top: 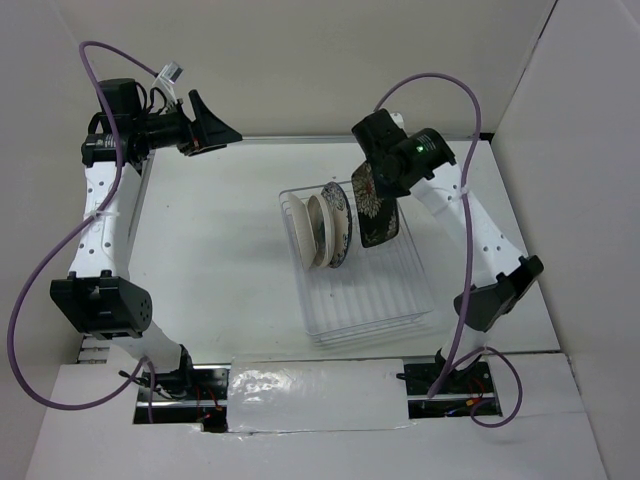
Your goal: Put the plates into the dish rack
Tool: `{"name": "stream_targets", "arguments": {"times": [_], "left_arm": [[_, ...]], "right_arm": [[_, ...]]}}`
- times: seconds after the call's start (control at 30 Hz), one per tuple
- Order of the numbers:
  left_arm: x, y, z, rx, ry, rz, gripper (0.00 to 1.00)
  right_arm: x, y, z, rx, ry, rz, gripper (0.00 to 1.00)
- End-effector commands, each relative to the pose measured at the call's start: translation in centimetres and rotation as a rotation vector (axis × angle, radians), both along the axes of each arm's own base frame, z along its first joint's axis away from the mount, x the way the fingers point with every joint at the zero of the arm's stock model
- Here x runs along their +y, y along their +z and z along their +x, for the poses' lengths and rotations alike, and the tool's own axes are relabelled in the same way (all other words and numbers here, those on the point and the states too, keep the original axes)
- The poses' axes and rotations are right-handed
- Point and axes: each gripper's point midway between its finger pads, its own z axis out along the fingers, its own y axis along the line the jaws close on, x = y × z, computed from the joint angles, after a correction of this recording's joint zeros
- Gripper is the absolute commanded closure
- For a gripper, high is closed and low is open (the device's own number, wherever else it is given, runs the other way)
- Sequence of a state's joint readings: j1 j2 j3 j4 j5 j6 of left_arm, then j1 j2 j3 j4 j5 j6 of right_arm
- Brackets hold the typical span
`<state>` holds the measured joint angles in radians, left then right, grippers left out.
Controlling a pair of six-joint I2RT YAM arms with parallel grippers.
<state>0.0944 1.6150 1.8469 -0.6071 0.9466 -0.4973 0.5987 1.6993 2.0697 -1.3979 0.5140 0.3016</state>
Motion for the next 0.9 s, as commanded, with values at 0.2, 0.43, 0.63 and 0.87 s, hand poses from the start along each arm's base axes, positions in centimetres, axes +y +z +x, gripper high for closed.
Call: {"name": "stream_targets", "arguments": {"times": [0.2, 0.43, 0.63, 0.87], "left_arm": [[0.0, 0.9, -0.4, -0.054, -0.009, 0.015, 0.03], [0.1, 0.9, -0.5, -0.054, -0.008, 0.014, 0.03], [0.1, 0.7, -0.5, -0.050, -0.010, 0.013, 0.03], [0.2, 0.7, -0.6, -0.055, -0.005, 0.017, 0.03]], "right_arm": [[1.9, 0.0, 2.3, -0.085, 0.004, 0.040, 1.00], [2.5, -1.3, 2.8, -0.065, 0.007, 0.043, 1.00], [3.0, -2.6, 3.5, -0.052, -0.004, 0.023, 1.00], [3.4, -4.7, 4.0, -0.020, -0.018, -0.007, 1.00]]}}
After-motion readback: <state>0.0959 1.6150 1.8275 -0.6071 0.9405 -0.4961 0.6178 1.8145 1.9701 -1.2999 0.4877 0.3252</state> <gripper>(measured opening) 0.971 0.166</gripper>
